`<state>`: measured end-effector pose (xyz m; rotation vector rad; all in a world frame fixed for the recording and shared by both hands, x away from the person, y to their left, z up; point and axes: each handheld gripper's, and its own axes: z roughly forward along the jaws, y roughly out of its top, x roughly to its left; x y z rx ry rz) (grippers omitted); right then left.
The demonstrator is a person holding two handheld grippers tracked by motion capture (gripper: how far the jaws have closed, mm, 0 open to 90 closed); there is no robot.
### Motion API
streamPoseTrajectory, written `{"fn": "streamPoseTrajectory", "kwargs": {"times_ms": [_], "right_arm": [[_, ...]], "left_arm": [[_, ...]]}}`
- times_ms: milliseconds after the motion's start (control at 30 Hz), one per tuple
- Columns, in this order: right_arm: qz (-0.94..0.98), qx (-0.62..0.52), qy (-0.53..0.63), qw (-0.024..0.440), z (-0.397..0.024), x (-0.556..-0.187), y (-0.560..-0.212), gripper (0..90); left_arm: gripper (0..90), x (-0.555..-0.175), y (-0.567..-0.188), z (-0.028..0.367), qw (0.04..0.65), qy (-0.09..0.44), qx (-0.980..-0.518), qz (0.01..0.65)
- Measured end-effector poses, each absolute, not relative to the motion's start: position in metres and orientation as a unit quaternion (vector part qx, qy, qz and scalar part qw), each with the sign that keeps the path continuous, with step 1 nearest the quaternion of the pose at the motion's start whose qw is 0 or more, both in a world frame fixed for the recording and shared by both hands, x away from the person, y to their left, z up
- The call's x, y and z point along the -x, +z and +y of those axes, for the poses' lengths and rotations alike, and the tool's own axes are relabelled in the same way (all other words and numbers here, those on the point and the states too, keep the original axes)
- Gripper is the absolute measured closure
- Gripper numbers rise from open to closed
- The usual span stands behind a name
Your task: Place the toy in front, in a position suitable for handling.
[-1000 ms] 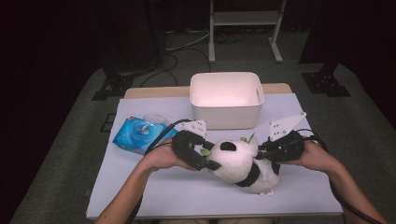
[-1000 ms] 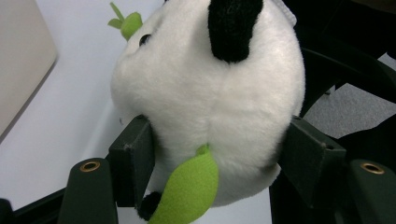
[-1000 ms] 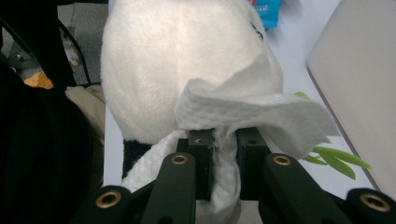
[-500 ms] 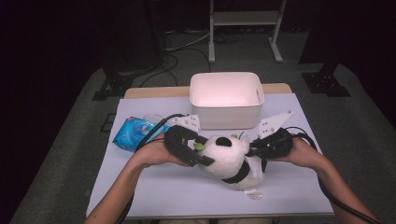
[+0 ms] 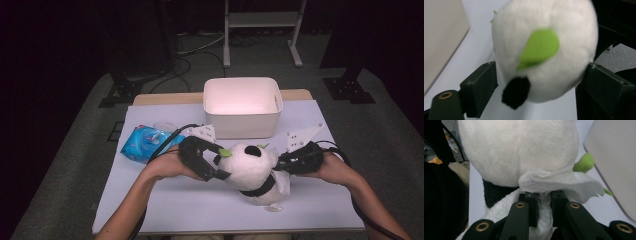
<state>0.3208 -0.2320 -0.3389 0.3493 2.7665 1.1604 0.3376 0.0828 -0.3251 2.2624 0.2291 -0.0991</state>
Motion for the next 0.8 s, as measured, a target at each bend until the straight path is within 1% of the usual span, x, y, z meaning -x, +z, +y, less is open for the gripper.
{"fn": "streamPoseTrajectory", "kwargs": {"times_ms": [133, 267, 367, 433, 500, 567, 633, 700, 800], "right_arm": [[0.913, -0.123, 0.385, 0.058, -0.237, -0.321, -0.341, 79.5], [0.913, -0.125, 0.383, 0.064, -0.236, -0.321, -0.342, 79.5], [0.906, -0.131, 0.397, 0.062, -0.237, -0.323, -0.34, 79.5], [0.905, -0.13, 0.4, 0.058, -0.235, -0.323, -0.339, 79.6], [0.907, -0.124, 0.4, 0.051, -0.228, -0.325, -0.342, 79.5], [0.91, -0.115, 0.395, 0.045, -0.217, -0.326, -0.348, 79.5], [0.913, -0.115, 0.389, 0.041, -0.211, -0.329, -0.356, 79.5], [0.912, -0.118, 0.391, 0.037, -0.212, -0.33, -0.359, 79.5], [0.905, -0.127, 0.404, 0.034, -0.22, -0.33, -0.356, 79.5]], "left_arm": [[12.8, -0.34, -0.334, 0.075, 0.427, -0.056, -0.898, 0.088], [22.3, -0.34, -0.332, 0.071, 0.443, -0.058, -0.891, 0.081], [25.9, -0.34, -0.324, 0.072, 0.453, -0.052, -0.886, 0.08], [27.5, -0.339, -0.314, 0.076, 0.471, -0.047, -0.877, 0.082], [27.8, -0.338, -0.303, 0.079, 0.476, -0.039, -0.875, 0.077], [27.8, -0.336, -0.297, 0.081, 0.463, -0.028, -0.882, 0.079], [27.6, -0.335, -0.303, 0.083, 0.447, -0.022, -0.89, 0.089], [27.4, -0.336, -0.307, 0.088, 0.458, -0.027, -0.884, 0.089], [27.4, -0.337, -0.31, 0.09, 0.464, -0.027, -0.88, 0.092]]}}
